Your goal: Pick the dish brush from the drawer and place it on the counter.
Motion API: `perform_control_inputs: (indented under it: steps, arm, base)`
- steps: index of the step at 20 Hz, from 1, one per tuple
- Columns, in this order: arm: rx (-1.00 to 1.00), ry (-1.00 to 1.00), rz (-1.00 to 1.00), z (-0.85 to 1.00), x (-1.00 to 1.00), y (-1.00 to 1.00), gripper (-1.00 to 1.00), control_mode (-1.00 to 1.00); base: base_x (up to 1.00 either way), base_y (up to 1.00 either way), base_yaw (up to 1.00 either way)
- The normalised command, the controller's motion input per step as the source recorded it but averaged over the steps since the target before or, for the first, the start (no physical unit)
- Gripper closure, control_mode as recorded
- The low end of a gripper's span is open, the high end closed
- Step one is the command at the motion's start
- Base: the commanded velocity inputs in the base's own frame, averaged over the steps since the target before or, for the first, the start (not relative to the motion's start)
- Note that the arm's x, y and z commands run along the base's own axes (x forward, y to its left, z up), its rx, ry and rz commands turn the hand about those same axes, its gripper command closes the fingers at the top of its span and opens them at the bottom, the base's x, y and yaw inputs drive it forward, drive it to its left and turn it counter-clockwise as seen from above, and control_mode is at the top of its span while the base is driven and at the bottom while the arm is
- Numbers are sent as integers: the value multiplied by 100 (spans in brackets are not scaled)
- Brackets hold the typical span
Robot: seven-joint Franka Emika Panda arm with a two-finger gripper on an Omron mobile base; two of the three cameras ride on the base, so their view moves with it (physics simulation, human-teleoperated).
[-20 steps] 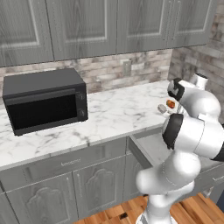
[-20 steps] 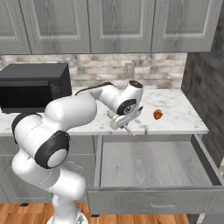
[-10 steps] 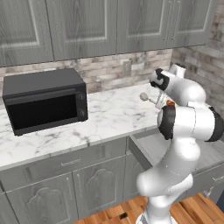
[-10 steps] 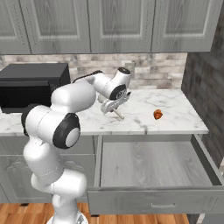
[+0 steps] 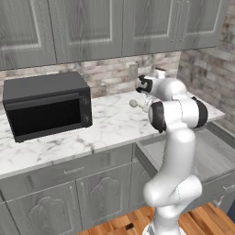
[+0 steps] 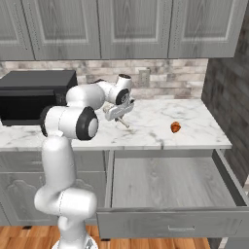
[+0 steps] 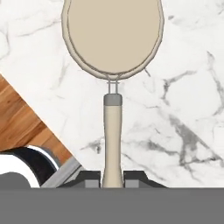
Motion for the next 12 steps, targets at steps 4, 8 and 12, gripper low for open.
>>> perform_control_inputs:
  steps: [4,8,12]
  arm:
    - [0,-7,-9,-75,48,21,100,-100]
    - [-1,-7,-10,-78,39,21,100,-100]
    - [-13,-8,-13,-63,69,39,-100,-100]
  base:
    - [0,0,0]
    - [0,0,0]
    - [0,0,0]
